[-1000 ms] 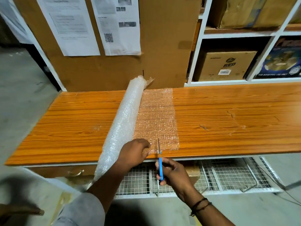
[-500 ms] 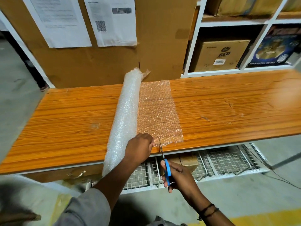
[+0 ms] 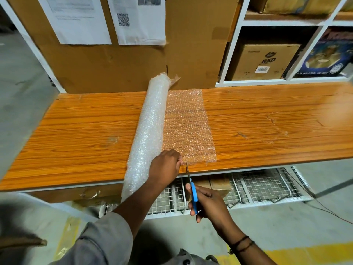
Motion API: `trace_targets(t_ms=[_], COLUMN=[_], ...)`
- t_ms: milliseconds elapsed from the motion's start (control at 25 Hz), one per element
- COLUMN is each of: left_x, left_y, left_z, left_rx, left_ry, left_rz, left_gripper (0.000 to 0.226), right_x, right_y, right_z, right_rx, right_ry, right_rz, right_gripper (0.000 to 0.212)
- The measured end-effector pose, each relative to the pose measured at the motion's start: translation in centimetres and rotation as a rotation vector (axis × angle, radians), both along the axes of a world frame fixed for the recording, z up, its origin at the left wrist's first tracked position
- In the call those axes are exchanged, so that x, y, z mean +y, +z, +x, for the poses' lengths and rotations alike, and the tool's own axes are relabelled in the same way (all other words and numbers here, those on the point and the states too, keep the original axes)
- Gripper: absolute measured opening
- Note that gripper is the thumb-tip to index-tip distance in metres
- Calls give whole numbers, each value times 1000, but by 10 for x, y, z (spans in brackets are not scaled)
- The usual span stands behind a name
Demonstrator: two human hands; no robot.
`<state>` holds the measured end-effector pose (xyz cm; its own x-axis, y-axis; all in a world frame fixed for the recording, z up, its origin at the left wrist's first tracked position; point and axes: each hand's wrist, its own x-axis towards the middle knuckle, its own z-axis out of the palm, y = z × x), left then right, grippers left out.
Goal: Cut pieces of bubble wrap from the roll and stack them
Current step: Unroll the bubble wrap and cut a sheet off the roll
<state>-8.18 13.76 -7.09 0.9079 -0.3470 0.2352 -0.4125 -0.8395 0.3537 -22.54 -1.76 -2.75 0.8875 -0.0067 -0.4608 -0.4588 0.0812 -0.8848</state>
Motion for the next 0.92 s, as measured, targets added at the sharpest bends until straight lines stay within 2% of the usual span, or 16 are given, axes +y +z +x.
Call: trace_targets(t_ms=[400,920], left_x=[-2,3], left_y=[-1,-12], left_z=[-8,-9], left_rx=[-23,-109], left_ry=[9,-36], left_rz=[-32,-38], left_gripper=[9,12], right_x=[5,4], right_y=[-13,-20], right_z=[27,34], right_rx=[-74,-52], right_ry=[-20,-47], right_rz=[-75,-99], right_gripper=[26,24])
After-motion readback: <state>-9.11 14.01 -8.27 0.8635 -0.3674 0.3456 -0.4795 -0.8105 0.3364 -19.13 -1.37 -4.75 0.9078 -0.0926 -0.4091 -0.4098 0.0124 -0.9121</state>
